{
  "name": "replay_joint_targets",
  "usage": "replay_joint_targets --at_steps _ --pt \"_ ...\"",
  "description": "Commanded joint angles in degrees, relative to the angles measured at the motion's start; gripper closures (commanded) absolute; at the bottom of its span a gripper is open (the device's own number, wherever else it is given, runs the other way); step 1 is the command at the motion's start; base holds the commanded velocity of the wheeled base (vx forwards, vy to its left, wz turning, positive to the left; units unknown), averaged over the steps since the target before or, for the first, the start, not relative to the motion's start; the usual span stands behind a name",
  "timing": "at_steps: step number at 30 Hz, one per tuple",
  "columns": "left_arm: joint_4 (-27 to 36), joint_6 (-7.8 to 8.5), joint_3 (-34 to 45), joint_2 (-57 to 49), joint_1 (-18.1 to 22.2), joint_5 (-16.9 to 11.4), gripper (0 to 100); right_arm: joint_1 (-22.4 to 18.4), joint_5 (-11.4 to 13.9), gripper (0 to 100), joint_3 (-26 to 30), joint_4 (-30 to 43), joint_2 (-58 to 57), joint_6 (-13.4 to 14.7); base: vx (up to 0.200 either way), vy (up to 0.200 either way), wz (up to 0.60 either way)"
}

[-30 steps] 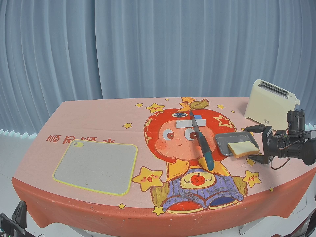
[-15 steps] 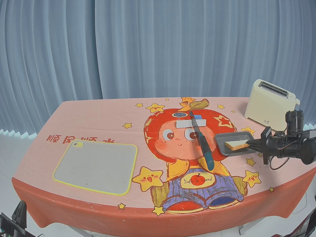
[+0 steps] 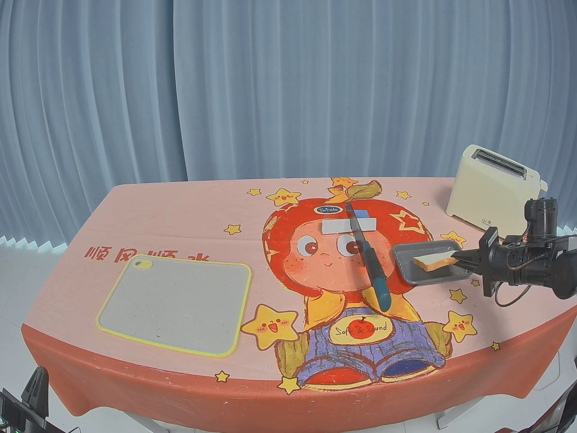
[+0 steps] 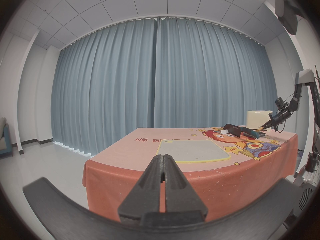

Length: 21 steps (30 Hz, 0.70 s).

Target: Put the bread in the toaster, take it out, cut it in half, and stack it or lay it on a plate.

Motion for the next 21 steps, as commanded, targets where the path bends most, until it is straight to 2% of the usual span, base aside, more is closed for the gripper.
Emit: replay_joint_targets --at_steps 1,11,17,21 --pt "-0.02 -0.02 1.01 -0.93 0.02 0.04 100 -0.47 0.12 100 0.46 -0.06 -1.45 -0.14 0.0 0.0 0.0" --pt "-0.02 -0.02 1.01 -0.93 0.02 0.04 100 -1.17 0.04 100 0.9 -1.99 -6.11 -0.4 0.0 0.0 0.0" --pt "-0.02 -0.02 1.01 -0.93 0.02 -0.05 100 -1.26 -0.32 100 4.06 -9.64 -10.24 -0.14 0.0 0.0 0.0" --pt "-0.02 -0.02 1.01 -0.93 0.02 0.04 100 -1.26 -0.49 100 4.76 -11.83 -10.59 -0.49 0.0 0.0 0.0"
